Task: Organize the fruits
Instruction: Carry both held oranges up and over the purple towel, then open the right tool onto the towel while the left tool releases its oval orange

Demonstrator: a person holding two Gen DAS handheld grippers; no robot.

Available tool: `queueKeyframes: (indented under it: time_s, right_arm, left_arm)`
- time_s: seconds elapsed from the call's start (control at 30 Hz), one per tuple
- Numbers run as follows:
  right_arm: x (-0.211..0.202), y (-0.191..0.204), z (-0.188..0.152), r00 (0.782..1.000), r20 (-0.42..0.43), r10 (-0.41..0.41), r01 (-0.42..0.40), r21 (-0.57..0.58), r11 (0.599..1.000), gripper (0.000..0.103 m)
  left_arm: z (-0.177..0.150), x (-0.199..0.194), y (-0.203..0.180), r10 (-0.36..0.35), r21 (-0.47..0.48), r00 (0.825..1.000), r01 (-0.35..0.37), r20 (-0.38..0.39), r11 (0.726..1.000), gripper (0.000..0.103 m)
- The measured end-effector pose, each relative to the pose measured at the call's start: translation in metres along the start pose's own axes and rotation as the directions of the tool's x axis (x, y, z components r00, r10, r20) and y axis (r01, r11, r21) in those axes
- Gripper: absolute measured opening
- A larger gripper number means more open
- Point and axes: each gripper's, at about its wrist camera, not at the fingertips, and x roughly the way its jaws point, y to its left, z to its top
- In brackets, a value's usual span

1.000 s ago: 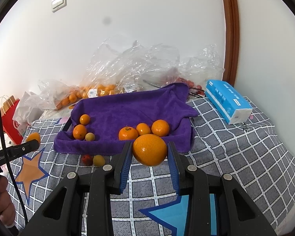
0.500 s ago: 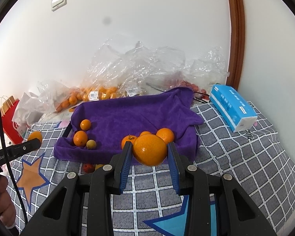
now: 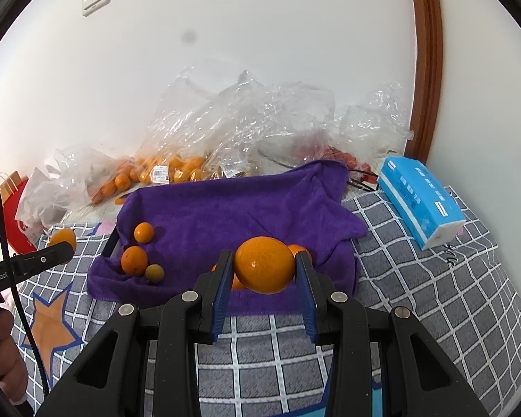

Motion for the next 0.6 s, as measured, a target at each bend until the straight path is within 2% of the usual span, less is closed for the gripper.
queueKeyframes:
  time_s: [0.6]
  right_arm:
    - [0.064, -0.001, 0.025, 0.999, -0.035, 0.02, -0.02, 0.004, 1.0, 0.036]
  left_arm:
    - [0.029, 0.047, 0.004, 0.035, 0.005, 0.999, -0.035, -0.041, 0.999, 0.031]
